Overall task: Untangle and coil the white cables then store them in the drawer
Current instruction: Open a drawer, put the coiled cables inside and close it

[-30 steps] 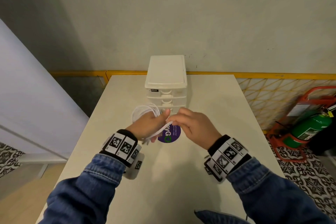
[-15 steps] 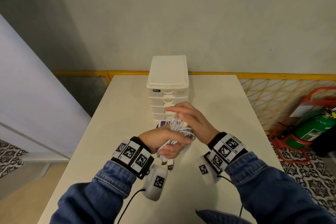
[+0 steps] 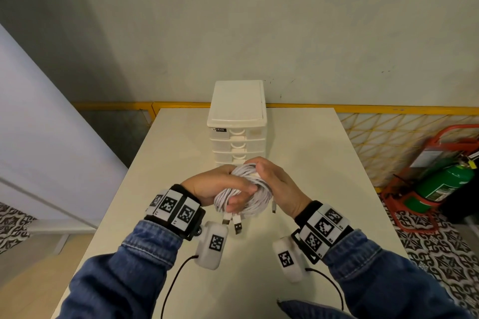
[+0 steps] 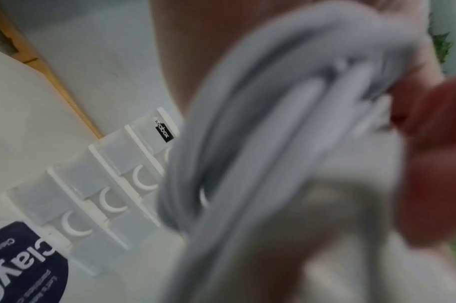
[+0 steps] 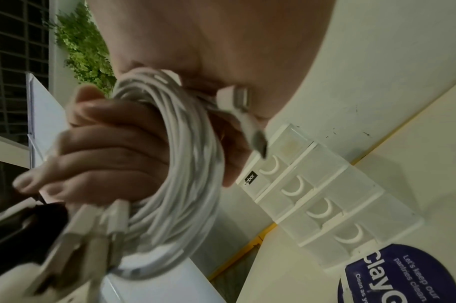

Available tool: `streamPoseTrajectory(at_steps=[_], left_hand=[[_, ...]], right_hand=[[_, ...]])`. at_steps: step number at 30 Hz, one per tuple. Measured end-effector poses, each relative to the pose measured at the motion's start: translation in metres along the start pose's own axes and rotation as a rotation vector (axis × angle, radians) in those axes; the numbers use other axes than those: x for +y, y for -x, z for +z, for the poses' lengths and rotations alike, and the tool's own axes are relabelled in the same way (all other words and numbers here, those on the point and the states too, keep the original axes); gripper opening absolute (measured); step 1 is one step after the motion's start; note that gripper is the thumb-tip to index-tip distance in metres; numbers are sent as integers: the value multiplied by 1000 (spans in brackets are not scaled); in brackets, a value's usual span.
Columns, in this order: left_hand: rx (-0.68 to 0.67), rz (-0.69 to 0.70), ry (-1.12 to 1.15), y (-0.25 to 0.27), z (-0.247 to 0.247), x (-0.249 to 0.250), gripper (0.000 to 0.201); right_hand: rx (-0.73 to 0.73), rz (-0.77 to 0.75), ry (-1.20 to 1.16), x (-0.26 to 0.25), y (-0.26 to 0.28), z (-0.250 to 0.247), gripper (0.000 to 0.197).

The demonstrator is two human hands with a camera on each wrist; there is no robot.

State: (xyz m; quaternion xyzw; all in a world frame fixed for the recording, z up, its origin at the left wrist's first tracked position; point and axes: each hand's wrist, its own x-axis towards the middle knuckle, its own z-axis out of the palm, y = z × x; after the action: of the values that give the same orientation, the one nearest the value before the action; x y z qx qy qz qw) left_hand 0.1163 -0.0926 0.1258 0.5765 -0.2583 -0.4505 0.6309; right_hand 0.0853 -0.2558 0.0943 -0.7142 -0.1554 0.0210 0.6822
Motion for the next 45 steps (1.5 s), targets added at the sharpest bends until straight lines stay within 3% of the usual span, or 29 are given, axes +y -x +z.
streamPoseTrajectory(at_steps=[2,7,16,20,24,29,34,40,45], left_hand=[[104,9,-35,0,-3,2,28],[348,70,-180,-2,-4,0,31],[711,253,-132,-17,14,-17,19],[783,282,-86,-20,23,-26,35],[895,317,-41,-25,32,-29,25],[900,300,51,-26,31,-28,46],[950,347,199,-29,29,-32,28],[1025,313,270,-27,17,-28,23],[1049,305,243,-20,-4,-18,13]], right_hand=[[61,-15,-6,1,0,2,84],[172,-13,-24,1,-3,5,74],[391,-35,-56,-1,-7,7,24],[421,-25,-55,0,-6,5,21],[443,10,-86,0,-6,5,15],[429,65,-20,9,-8,11,21],[395,123,-39,13,-14,15,24],[281,232,-91,18,-28,19,29],[221,337,-175,24,-43,23,47]])
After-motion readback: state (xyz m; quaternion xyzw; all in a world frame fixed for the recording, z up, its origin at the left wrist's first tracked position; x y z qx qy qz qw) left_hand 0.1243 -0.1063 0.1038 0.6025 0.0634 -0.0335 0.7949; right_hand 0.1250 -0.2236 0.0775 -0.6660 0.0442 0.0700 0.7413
